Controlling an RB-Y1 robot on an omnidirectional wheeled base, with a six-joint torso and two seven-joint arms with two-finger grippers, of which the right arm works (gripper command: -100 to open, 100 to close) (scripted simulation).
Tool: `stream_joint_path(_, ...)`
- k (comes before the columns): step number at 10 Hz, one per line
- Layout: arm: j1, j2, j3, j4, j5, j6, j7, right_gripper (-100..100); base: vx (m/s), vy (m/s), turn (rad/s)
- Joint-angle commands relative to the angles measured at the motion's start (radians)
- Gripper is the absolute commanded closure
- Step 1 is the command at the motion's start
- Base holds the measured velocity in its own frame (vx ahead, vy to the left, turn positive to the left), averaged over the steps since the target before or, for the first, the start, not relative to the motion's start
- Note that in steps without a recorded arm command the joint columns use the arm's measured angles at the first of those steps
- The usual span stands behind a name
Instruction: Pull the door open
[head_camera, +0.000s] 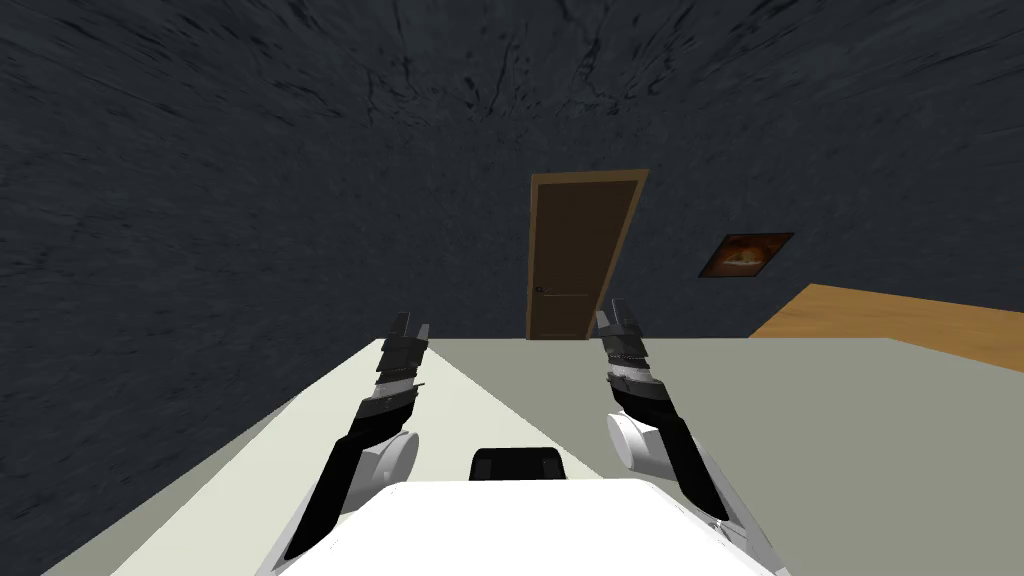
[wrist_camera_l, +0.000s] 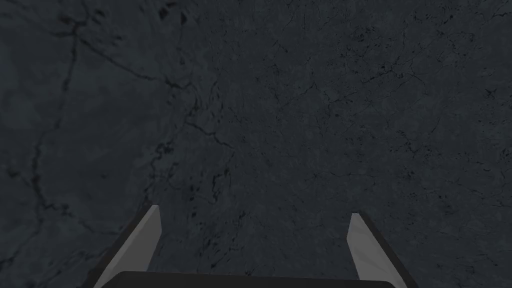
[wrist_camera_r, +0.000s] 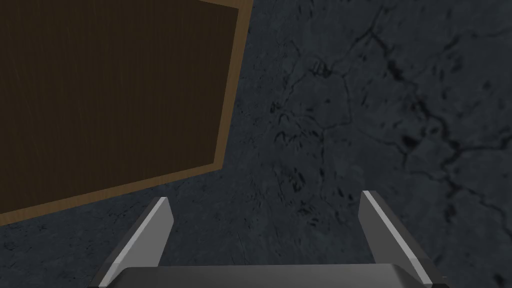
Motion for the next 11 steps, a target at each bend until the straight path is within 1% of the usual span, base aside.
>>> stream_joint_path(1, -0.014, -0.007, -0.002, 0.036, -0.002, -0.005, -0.005, -100, 0.05, -0.079, 0.04)
stream_joint_path(2, -0.024, -0.012, -0.003, 0.059, -0.003, -0.009, -0.008, -100, 0.146, -0.005, -0.001)
stream_joint_path(3, -0.028, -0.014, -0.004, 0.071, -0.003, -0.011, -0.009, -100, 0.153, 0.024, 0.001)
stream_joint_path(4, -0.04, -0.019, -0.005, 0.1, -0.004, -0.015, -0.013, -100, 0.153, 0.005, 0.011)
stream_joint_path(6, -0.053, -0.025, -0.007, 0.134, -0.006, -0.02, -0.017, -100, 0.131, -0.001, 0.013)
stream_joint_path(11, -0.093, -0.04, -0.012, 0.234, -0.01, -0.036, -0.03, -100, 0.081, -0.012, 0.011)
